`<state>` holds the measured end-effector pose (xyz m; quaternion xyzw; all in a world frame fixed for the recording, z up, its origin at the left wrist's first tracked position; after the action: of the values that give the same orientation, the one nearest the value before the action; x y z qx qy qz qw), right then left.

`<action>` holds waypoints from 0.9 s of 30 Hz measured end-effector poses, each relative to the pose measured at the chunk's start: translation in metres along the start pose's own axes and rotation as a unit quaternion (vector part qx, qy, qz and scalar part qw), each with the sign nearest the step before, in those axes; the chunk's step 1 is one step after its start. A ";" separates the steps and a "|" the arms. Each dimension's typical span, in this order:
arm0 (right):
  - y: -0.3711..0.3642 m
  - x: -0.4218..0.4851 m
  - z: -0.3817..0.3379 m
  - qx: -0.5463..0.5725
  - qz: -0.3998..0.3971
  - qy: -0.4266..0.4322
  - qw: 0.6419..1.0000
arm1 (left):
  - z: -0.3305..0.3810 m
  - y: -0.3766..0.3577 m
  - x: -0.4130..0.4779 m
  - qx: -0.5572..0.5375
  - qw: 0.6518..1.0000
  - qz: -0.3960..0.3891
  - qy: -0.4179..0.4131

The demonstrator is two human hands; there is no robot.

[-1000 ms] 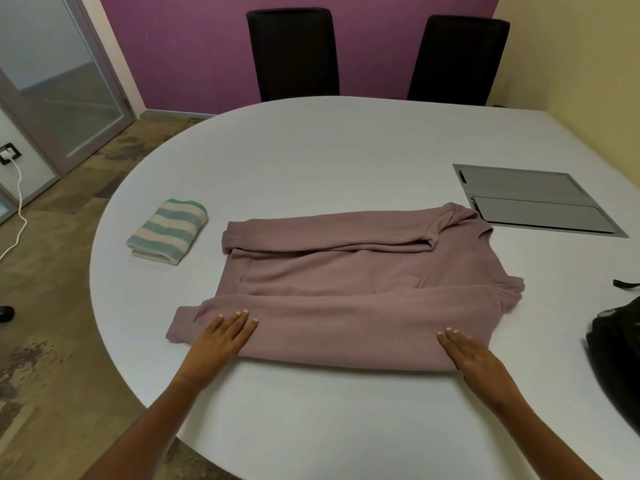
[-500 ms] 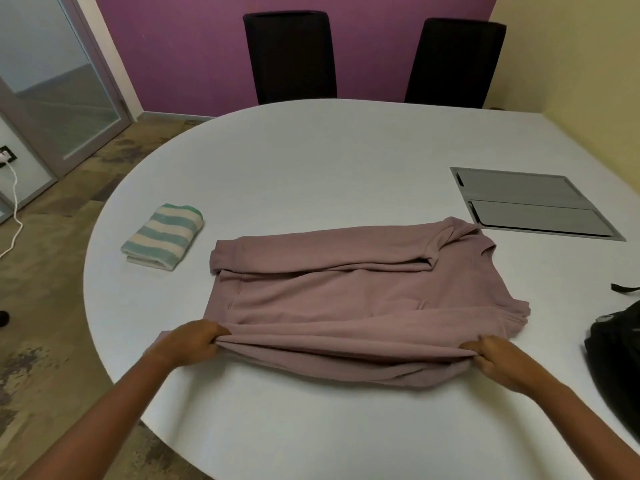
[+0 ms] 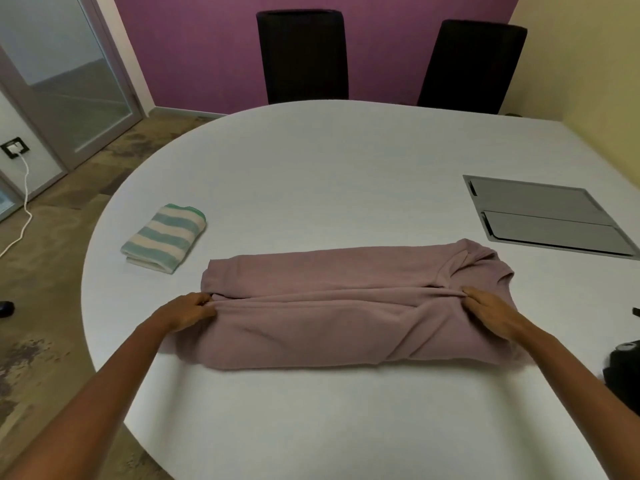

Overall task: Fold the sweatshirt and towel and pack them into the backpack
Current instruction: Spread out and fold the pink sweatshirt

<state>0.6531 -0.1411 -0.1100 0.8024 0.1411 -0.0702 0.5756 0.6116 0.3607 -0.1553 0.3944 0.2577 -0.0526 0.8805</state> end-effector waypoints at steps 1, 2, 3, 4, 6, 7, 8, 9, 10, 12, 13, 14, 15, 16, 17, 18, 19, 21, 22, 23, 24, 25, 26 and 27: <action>-0.001 0.008 -0.001 -0.032 0.004 0.004 0.999 | -0.001 -0.003 0.003 0.012 1.000 0.018 0.004; -0.004 0.016 -0.001 -0.073 0.007 0.003 0.997 | -0.001 -0.007 0.006 0.033 0.999 0.034 0.010; -0.006 0.024 0.000 -0.120 0.011 -0.003 0.993 | -0.002 -0.011 0.008 0.058 0.997 0.053 0.011; -0.008 0.031 0.001 -0.165 0.017 -0.010 0.986 | -0.003 -0.015 0.011 0.082 0.994 0.074 0.011; -0.016 0.042 0.004 -0.237 0.021 -0.023 0.971 | -0.003 -0.024 0.013 0.131 0.985 0.112 0.008; -0.020 0.046 0.006 -0.260 0.018 -0.029 0.965 | -0.003 -0.029 0.014 0.152 0.980 0.131 0.004; -0.025 0.050 0.010 -0.277 0.011 -0.041 0.960 | -0.005 -0.034 0.015 0.172 0.974 0.148 0.003; -0.031 0.052 0.014 -0.288 -0.001 -0.056 0.956 | -0.006 -0.038 0.015 0.185 0.968 0.167 0.001; -0.038 0.053 0.019 -0.292 -0.012 -0.071 0.954 | -0.008 -0.041 0.016 0.186 0.964 0.190 -0.008; -0.049 0.054 0.026 -0.296 -0.017 -0.088 0.951 | -0.008 -0.045 0.017 0.189 0.957 0.218 -0.034; -0.053 0.054 0.029 -0.301 -0.010 -0.091 0.949 | -0.010 -0.046 0.017 0.185 0.954 0.234 -0.037; -0.055 0.055 0.030 -0.308 0.001 -0.091 0.947 | -0.013 -0.048 0.018 0.172 0.952 0.249 -0.038; -0.057 0.054 0.031 -0.315 0.014 -0.089 0.945 | -0.015 -0.050 0.016 0.154 0.952 0.260 -0.037; -0.057 0.054 0.032 -0.317 0.027 -0.085 0.944 | -0.015 -0.051 0.012 0.140 0.950 0.278 -0.035; -0.057 0.053 0.033 -0.308 0.044 -0.080 0.947 | -0.015 -0.052 0.008 0.130 0.943 0.305 -0.032; -0.056 0.051 0.035 -0.286 0.067 -0.076 0.953 | -0.015 -0.052 0.001 0.113 0.937 0.329 -0.026; -0.054 0.049 0.037 -0.256 0.089 -0.073 0.960 | -0.014 -0.053 -0.005 0.089 0.931 0.355 -0.009; -0.049 0.040 0.040 -0.188 0.129 -0.069 0.971 | -0.014 -0.056 -0.016 0.007 0.915 0.400 0.048; -0.046 0.034 0.042 -0.158 0.147 -0.062 0.974 | -0.017 -0.058 -0.020 -0.037 0.902 0.424 0.070; -0.043 0.027 0.043 -0.135 0.167 -0.052 0.975 | -0.021 -0.060 -0.022 -0.077 0.890 0.442 0.084; -0.040 0.019 0.045 -0.121 0.192 -0.042 0.973 | -0.023 -0.061 -0.024 -0.108 0.879 0.454 0.092; -0.038 0.009 0.047 -0.120 0.224 -0.032 0.967 | -0.025 -0.062 -0.027 -0.132 0.872 0.461 0.097; -0.037 0.001 0.050 -0.131 0.253 -0.025 0.958 | -0.026 -0.064 -0.029 -0.152 0.866 0.466 0.102; -0.038 -0.008 0.055 -0.144 0.278 -0.022 0.950 | -0.027 -0.066 -0.031 -0.168 0.861 0.467 0.109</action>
<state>0.6369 -0.1824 -0.1600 0.7164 -0.0916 0.0955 0.6851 0.5542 0.3316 -0.1990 0.3177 0.1426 0.4521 0.8212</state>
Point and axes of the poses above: each hand's wrist, its own x-axis towards the middle knuckle, its own y-axis out of the back of the hand, z = x × y, the point moved 2 cm from there along x, towards the middle knuckle, and after that the axes turned 14 degrees about -x, right-handed, at the moved point
